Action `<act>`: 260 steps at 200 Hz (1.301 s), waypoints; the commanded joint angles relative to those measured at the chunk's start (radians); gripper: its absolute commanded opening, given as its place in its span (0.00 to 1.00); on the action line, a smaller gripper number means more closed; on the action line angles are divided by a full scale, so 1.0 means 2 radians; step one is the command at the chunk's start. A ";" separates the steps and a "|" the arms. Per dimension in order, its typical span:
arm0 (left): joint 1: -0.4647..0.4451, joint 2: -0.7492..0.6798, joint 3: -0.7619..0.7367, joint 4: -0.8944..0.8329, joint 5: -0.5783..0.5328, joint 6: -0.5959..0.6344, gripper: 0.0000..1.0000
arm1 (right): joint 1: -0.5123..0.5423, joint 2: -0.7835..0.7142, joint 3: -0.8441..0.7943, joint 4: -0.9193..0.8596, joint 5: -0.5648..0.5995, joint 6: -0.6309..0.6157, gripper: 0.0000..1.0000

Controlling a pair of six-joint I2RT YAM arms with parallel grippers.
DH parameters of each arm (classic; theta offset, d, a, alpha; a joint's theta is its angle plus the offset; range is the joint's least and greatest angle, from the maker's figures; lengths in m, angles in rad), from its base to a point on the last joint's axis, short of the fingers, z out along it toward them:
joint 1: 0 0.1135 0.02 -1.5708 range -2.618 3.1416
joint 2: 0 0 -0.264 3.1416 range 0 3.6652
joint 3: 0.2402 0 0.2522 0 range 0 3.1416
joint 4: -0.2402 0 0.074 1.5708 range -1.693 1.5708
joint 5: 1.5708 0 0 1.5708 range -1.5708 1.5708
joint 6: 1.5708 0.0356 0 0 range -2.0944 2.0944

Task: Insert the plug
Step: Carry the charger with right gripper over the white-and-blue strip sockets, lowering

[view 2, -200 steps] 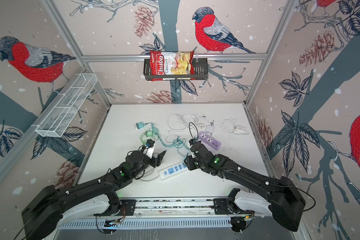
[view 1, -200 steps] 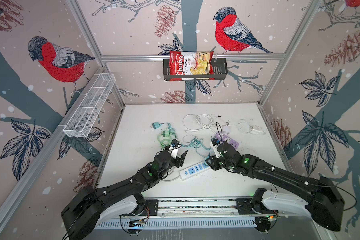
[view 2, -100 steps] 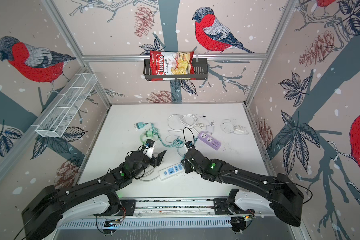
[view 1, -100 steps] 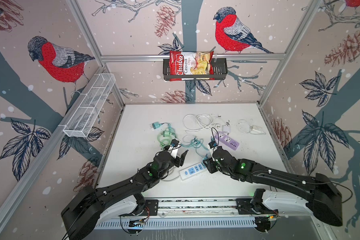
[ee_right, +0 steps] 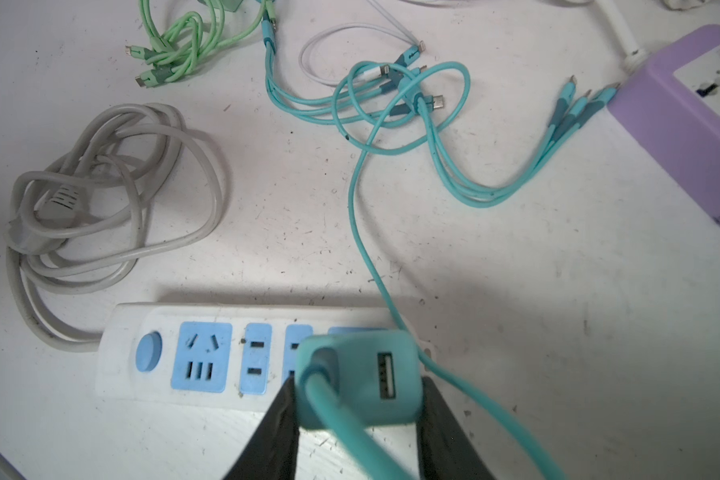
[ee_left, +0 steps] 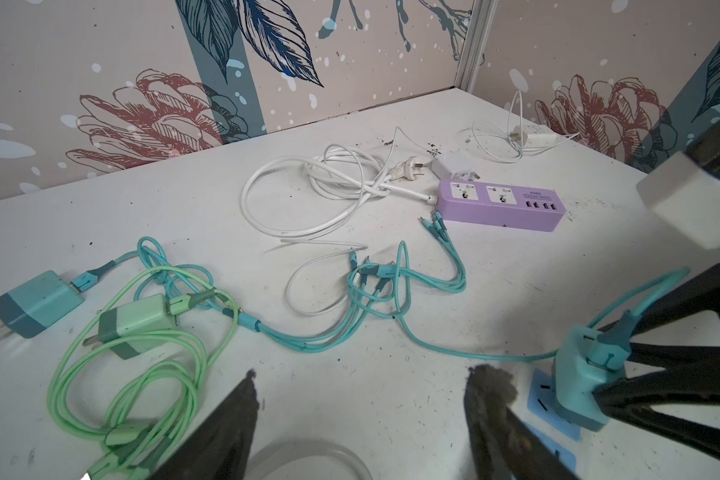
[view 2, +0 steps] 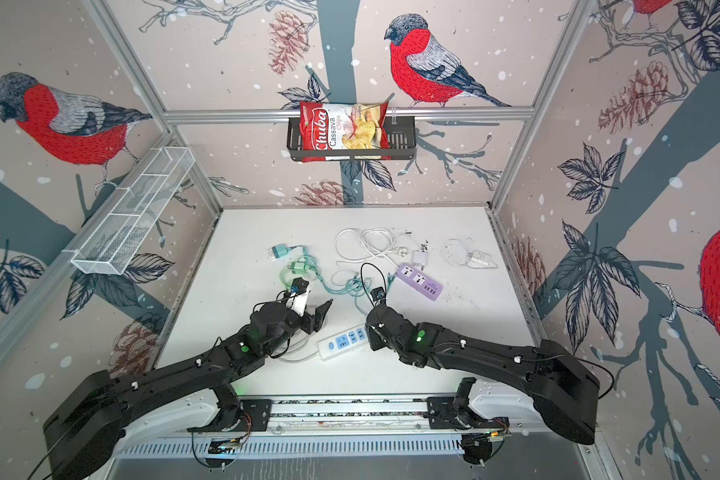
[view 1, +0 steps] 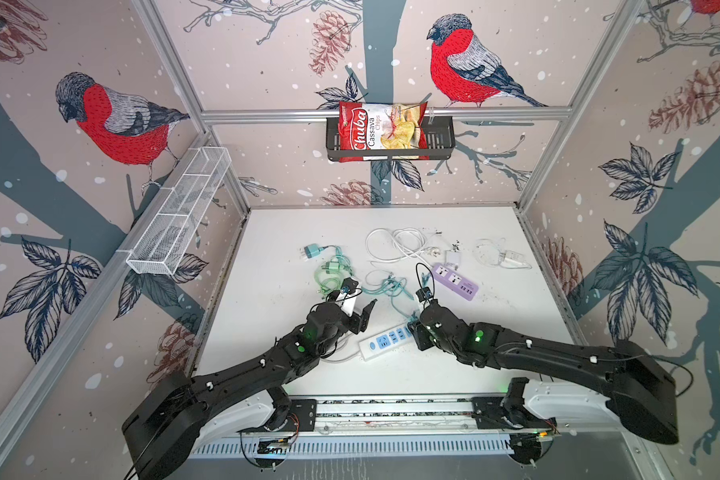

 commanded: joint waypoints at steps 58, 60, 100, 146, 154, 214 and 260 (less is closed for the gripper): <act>0.000 0.010 0.014 0.023 -0.006 0.011 0.77 | 0.019 0.005 -0.010 0.014 0.026 0.011 0.20; 0.000 0.009 0.014 0.023 -0.008 0.011 0.77 | 0.021 0.005 -0.011 0.015 0.029 0.012 0.20; 0.001 -0.009 0.017 0.018 -0.045 0.016 0.79 | 0.048 0.017 -0.027 0.017 0.051 0.040 0.20; 0.010 -0.022 0.027 -0.014 -0.090 0.005 0.80 | 0.091 0.028 -0.049 0.048 0.067 0.073 0.20; 0.014 -0.027 0.026 -0.015 -0.094 0.001 0.80 | 0.101 0.030 -0.048 0.046 0.079 0.077 0.19; 0.032 -0.053 0.012 -0.004 -0.095 0.001 0.81 | 0.149 0.018 -0.049 0.027 0.131 0.087 0.18; 0.034 -0.056 0.015 -0.006 -0.109 0.000 0.81 | 0.160 0.049 -0.054 0.033 0.130 0.093 0.18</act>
